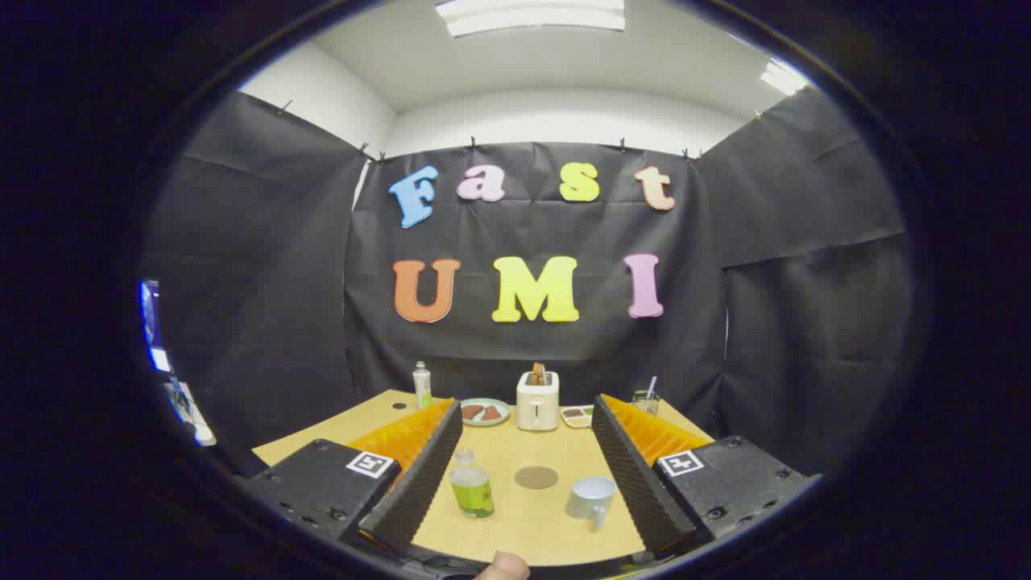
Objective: Take the bottle from table, then pour the juice into the cup, finally place the bottle on the coaster
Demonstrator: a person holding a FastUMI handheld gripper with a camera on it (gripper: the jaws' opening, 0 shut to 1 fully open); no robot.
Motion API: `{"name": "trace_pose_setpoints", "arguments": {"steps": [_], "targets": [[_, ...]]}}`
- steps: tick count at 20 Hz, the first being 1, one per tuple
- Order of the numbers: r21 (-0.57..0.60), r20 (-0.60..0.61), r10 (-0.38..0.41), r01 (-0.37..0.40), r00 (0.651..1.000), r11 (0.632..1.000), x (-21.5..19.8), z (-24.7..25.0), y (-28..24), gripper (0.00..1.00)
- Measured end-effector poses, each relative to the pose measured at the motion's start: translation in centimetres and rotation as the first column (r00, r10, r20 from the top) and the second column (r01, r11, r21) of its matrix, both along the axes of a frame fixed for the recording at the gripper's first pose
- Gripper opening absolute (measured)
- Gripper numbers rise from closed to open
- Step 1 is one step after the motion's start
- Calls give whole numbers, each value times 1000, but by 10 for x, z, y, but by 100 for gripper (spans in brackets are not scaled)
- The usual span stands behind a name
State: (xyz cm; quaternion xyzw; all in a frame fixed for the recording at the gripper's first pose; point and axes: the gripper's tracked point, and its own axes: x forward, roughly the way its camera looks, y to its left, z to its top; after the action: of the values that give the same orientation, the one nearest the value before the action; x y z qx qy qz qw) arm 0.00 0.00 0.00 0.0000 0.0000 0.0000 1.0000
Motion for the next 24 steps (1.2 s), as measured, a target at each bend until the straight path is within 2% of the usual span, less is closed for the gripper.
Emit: {"name": "trace_pose_setpoints", "arguments": {"steps": [15,24], "targets": [[-4,-3,-27,27,1000,1000,-3,-5,1,100],[-17,-45,-14,13,999,1000,27,-37,21,100]]}}
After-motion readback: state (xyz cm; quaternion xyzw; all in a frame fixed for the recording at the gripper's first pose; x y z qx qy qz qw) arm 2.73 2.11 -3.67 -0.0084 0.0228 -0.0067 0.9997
